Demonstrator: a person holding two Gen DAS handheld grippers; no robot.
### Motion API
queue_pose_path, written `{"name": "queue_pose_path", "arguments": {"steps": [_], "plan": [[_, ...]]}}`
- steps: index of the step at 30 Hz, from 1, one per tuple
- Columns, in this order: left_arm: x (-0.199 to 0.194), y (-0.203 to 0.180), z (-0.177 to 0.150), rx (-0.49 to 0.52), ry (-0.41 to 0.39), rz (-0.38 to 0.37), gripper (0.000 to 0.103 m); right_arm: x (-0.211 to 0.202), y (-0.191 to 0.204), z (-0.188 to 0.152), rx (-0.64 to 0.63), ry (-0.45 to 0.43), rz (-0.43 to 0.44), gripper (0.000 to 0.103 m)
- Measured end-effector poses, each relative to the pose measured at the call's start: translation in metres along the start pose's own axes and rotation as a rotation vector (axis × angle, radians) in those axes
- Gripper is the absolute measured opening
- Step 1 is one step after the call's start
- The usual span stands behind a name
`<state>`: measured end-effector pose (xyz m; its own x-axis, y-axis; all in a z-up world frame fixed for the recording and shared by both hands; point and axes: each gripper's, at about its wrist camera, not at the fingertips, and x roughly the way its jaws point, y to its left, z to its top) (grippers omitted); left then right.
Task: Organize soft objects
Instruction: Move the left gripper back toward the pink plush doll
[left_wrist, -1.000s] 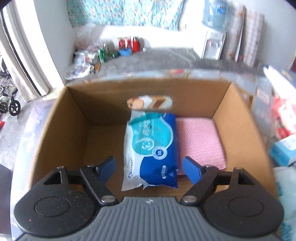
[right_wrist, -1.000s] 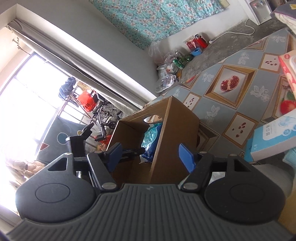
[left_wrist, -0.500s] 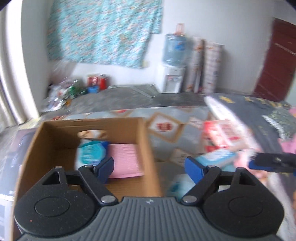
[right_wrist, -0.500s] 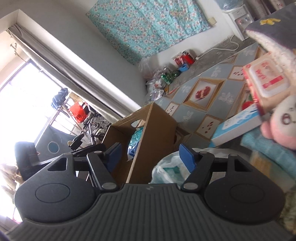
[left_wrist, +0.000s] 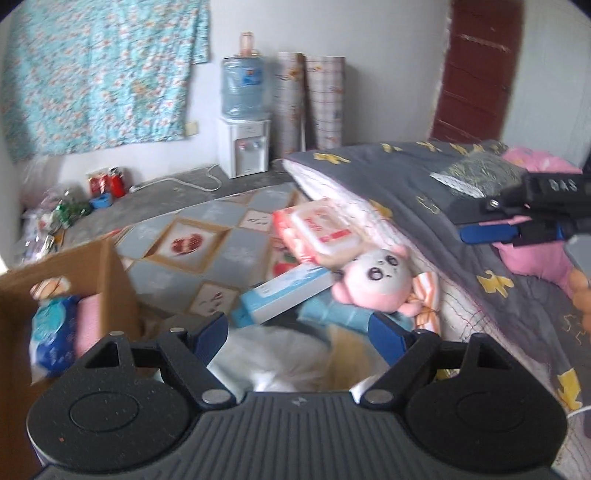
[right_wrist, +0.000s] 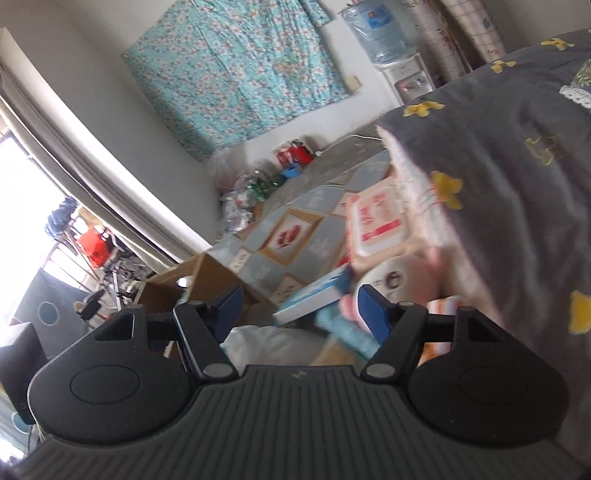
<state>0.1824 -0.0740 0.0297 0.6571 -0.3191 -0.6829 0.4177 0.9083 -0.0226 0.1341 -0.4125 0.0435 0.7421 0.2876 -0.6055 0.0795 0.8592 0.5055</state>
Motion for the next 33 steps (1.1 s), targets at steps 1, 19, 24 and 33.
{"name": "queue_pose_path", "arguments": {"steps": [1,19,24,33], "plan": [[0.007,-0.006,0.002,0.015,0.004,0.002,0.083,0.003,-0.006,0.004,0.006,0.006,-0.013,0.068],[0.100,-0.032,0.038,0.069,0.149,-0.028,0.053,0.063,-0.049,-0.051,-0.059,0.175,-0.134,0.029],[0.108,-0.027,0.038,0.061,0.162,-0.027,0.050,0.085,-0.051,-0.054,-0.086,0.187,-0.159,0.029],[0.106,-0.014,0.036,0.036,0.152,-0.024,0.050,0.096,-0.016,-0.064,-0.293,0.218,-0.264,0.033]]}}
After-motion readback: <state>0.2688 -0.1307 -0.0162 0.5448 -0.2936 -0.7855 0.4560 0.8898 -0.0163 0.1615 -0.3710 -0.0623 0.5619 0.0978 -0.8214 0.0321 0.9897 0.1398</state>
